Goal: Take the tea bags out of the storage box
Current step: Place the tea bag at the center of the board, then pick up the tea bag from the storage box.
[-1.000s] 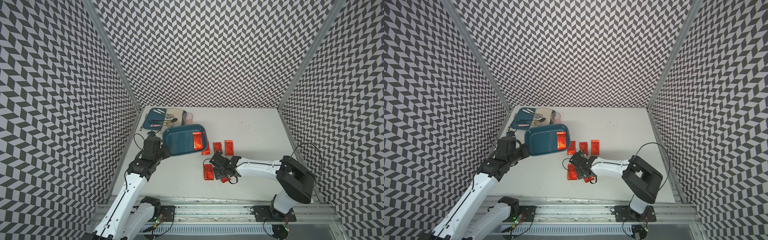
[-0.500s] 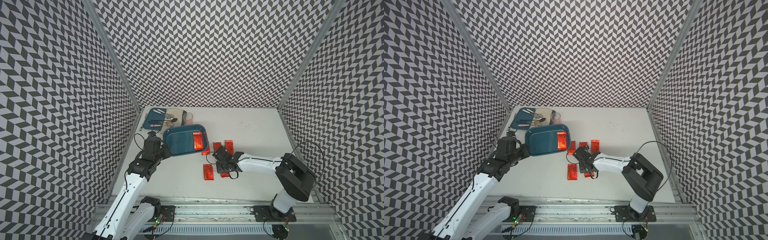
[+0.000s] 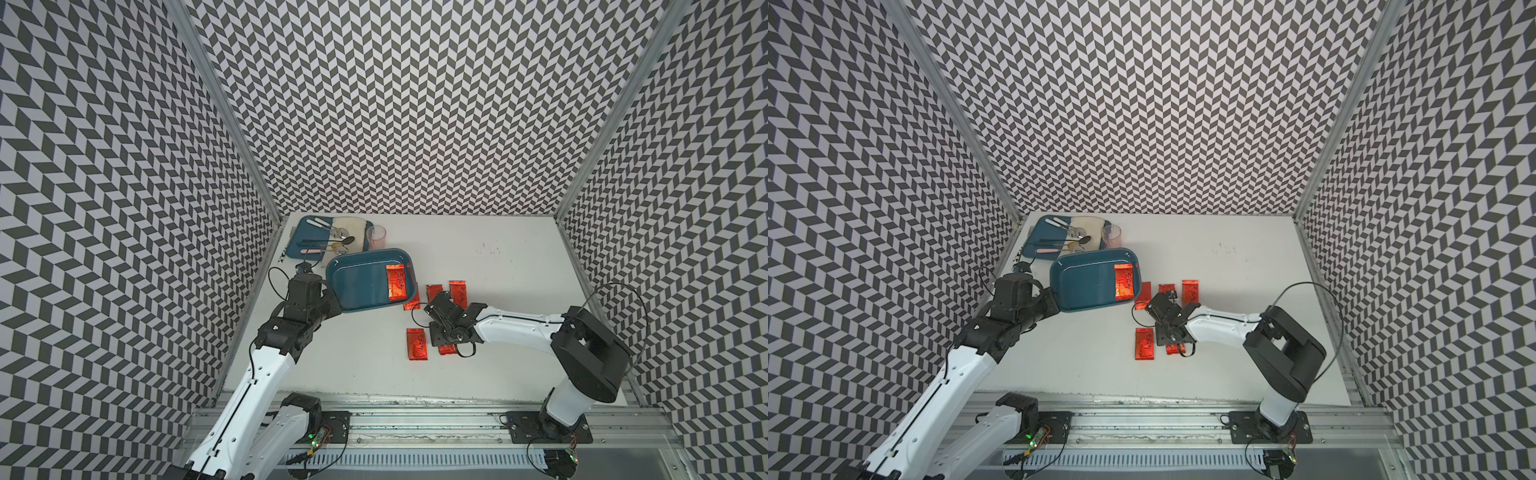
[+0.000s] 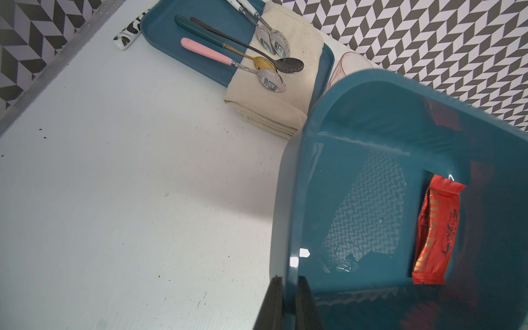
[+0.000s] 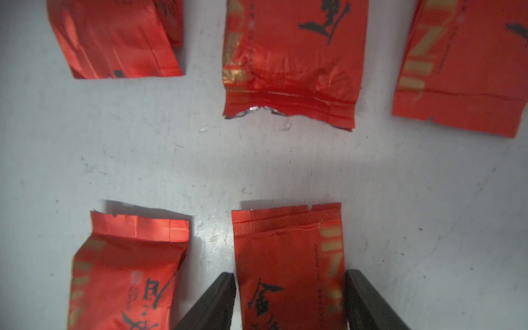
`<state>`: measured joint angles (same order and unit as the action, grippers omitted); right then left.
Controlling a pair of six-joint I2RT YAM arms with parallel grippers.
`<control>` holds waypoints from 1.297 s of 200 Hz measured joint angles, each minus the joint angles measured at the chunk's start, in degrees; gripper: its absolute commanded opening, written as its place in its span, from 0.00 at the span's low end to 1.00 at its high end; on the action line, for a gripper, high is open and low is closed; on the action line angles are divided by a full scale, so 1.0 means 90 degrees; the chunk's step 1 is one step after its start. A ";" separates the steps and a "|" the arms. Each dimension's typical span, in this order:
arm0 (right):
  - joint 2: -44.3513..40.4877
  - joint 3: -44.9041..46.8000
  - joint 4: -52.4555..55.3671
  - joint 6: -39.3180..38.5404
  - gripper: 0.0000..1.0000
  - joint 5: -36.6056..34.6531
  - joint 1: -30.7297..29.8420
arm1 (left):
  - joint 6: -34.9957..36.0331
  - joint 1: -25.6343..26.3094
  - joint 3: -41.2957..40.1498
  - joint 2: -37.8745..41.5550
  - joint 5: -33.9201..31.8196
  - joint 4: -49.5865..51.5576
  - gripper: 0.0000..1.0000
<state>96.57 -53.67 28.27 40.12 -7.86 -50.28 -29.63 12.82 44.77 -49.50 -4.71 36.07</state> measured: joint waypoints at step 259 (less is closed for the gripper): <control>-0.1581 -0.1542 0.1173 -0.0466 0.67 -0.0087 -0.0024 | -0.0002 0.0056 0.0000 0.0000 0.0044 0.0000 0.00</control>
<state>82.35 -67.55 38.83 35.92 -8.64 -50.50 -29.65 13.32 44.77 -49.50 -4.32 36.07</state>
